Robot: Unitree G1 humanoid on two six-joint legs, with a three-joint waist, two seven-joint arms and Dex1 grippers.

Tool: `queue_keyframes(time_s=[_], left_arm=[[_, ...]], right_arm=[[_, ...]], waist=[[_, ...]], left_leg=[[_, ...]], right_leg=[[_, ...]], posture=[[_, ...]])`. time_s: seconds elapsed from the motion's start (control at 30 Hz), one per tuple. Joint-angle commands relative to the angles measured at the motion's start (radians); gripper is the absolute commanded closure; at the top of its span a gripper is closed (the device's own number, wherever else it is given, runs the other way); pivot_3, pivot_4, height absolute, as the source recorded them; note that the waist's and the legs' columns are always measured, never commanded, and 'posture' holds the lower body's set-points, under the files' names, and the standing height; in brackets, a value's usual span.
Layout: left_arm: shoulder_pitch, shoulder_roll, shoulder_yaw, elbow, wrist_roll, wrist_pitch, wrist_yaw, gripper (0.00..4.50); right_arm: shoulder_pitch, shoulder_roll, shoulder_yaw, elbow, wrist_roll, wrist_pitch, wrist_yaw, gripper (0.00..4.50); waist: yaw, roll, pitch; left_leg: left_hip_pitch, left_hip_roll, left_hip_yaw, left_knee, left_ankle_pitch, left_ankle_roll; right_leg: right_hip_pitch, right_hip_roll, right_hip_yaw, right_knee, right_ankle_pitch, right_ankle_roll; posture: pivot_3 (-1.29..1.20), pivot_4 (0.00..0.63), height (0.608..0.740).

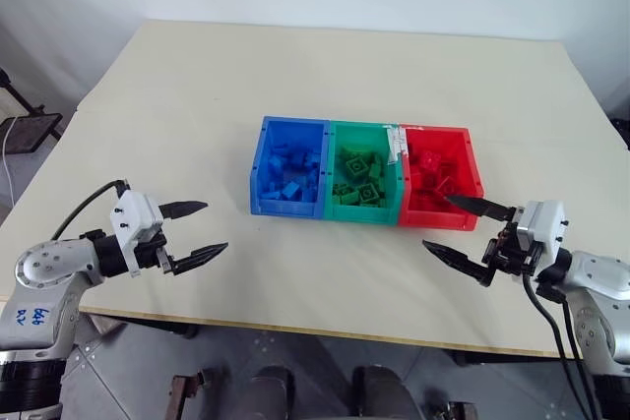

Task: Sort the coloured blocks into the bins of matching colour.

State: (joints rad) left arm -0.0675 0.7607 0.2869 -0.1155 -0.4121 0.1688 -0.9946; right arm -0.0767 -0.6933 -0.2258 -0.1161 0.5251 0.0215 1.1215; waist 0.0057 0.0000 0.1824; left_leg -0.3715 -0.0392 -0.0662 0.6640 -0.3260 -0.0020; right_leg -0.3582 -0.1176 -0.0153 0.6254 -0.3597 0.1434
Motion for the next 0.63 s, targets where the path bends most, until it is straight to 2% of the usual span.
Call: queue_keyframes(time_s=[0.03, 0.17, 0.37, 0.63], left_arm=[[-0.009, -0.009, 0.029, -0.015, 0.016, -0.058, 0.036, 0.14], [-0.041, -0.042, 0.017, -0.010, 0.013, -0.059, 0.088, 0.14], [-0.078, -0.102, -0.014, -0.024, 0.007, -0.020, 0.155, 0.14], [-0.068, -0.100, -0.047, -0.017, 0.011, -0.034, 0.128, 0.14]], right_arm=[[-0.027, -0.021, 0.011, 0.032, -0.007, -0.027, 0.053, 0.00], [-0.041, -0.016, 0.010, 0.070, -0.019, -0.043, 0.064, 0.00], [0.014, -0.012, -0.036, 0.067, -0.031, -0.062, 0.028, 0.00], [0.078, -0.006, -0.053, 0.013, -0.025, -0.060, -0.008, 0.00]], waist=[[-0.003, 0.000, 0.000], [-0.006, 0.000, 0.000], [-0.005, 0.000, 0.000], [-0.008, 0.000, 0.000]], left_leg=[[0.000, 0.000, 0.000, 0.000, 0.000, 0.000], [0.000, 0.000, 0.000, -0.001, 0.000, 0.000], [0.000, 0.000, 0.000, -0.001, 0.000, 0.000], [0.000, 0.000, 0.001, -0.001, 0.000, 0.000]], right_leg=[[0.000, 0.000, 0.000, 0.000, 0.000, 0.000], [-0.001, 0.001, -0.002, 0.001, 0.000, 0.000], [-0.001, 0.001, -0.006, 0.001, 0.000, 0.000], [-0.001, 0.002, -0.006, 0.001, 0.000, 0.000]], posture=[[0.00, 0.150, 0.740], [0.00, 0.150, 0.740], [0.00, 0.150, 0.740], [0.00, 0.150, 0.740]])
